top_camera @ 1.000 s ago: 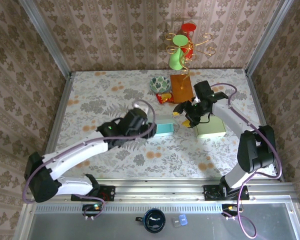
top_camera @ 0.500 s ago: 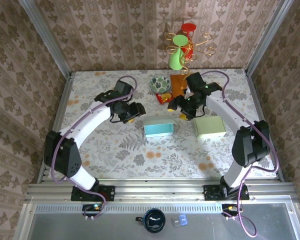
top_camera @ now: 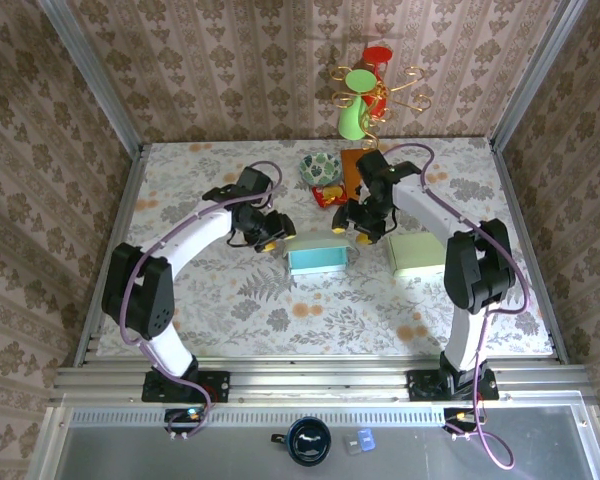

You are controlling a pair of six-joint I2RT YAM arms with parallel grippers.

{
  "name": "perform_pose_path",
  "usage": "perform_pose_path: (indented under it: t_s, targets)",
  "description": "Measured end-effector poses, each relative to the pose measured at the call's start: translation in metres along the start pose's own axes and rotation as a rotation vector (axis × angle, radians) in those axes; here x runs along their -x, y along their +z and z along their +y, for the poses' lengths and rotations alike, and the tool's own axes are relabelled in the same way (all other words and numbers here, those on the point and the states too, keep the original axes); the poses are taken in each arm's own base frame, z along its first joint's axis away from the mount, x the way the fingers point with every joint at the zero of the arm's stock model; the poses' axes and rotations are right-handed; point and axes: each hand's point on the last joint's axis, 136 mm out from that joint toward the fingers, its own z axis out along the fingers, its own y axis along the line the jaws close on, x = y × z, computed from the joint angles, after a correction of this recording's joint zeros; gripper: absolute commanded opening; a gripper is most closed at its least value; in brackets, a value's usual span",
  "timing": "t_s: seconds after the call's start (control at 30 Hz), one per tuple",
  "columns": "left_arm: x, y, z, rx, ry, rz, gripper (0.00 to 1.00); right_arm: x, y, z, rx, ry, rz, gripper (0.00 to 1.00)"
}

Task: Fold the paper box

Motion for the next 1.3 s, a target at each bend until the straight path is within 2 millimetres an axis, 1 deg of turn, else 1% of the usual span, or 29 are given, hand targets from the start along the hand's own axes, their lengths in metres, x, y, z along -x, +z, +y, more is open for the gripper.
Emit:
perform_pose_path:
  t_s: [0.27, 0.43, 0.7, 0.93, 1.13, 1.3]
  targets:
    - [-0.006, 0.016, 0.013, 0.022, -0.004, 0.028, 0.54, -0.003, 0.006, 0.000, -0.018, -0.019, 0.007, 0.63]
    - [-0.012, 0.023, 0.021, 0.033, -0.005, 0.041, 0.54, -0.009, 0.012, -0.007, -0.033, -0.020, 0.027, 0.63]
    - [-0.010, 0.030, 0.018, 0.019, 0.022, 0.031, 0.53, -0.016, 0.023, -0.018, -0.052, -0.013, 0.055, 0.63]
    - [-0.013, 0.045, 0.020, 0.011, 0.034, 0.038, 0.52, -0.014, 0.036, -0.022, -0.060, -0.019, 0.066, 0.63]
    - [-0.013, 0.048, 0.021, -0.001, 0.042, 0.035, 0.48, -0.012, 0.047, -0.027, -0.064, -0.027, 0.072, 0.62]
    - [-0.014, 0.051, 0.023, -0.007, 0.048, 0.033, 0.45, -0.011, 0.049, -0.027, -0.059, -0.033, 0.066, 0.59]
